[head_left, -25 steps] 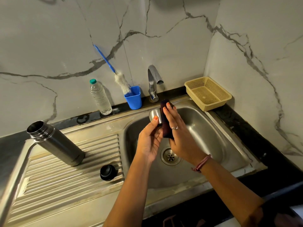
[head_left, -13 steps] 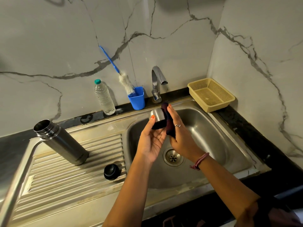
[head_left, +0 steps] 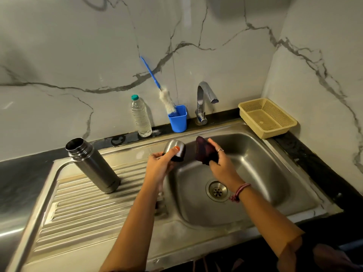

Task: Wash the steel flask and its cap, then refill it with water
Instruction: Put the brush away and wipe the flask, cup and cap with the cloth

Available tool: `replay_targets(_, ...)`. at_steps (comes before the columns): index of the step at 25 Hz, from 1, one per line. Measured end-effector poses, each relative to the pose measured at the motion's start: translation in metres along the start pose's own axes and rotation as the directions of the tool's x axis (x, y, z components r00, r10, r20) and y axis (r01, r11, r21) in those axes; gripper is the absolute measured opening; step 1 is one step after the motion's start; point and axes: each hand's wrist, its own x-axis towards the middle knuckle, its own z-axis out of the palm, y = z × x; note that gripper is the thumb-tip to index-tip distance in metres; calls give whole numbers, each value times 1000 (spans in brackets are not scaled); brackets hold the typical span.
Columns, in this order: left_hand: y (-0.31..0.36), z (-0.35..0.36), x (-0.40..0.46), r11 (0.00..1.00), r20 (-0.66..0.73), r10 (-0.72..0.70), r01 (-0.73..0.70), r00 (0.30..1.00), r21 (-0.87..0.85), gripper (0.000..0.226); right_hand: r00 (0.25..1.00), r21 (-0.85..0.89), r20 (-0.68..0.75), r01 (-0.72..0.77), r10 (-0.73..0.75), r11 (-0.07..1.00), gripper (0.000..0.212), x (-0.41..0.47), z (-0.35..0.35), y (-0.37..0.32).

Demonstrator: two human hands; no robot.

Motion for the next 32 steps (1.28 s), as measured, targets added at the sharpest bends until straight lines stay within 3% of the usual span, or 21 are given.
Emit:
replay_targets(3,1,-27,4,954,-72,127,-102,989,280,67,996,81,-42,-77,80,994,67,3,14,-2)
replay_targets(6,2,-52,14,877,4,227,-206,974,433,65,991,177,-48,-116,126,977,63,3,25,-1)
replay_targets(9,2,-77,30,709,116,289,-294,950,640,67,987,214,-45,-141,154,967,58,3,36,0)
replay_targets(12,0,-95,44,536,193,291,-326,937,778,71,983,221,-52,-158,174,962,58,4,46,3)
replay_targets(16,-1,-104,56,420,250,246,-336,936,843,79,978,197,-71,-180,197,964,59,6,60,6)
replay_targets(22,-16,-116,74,392,260,171,-308,950,867,103,966,242,-79,-220,245,945,57,10,73,9)
replay_targets(32,-29,-125,82,368,265,128,-294,956,882,107,948,331,-110,-247,297,911,56,6,81,5)
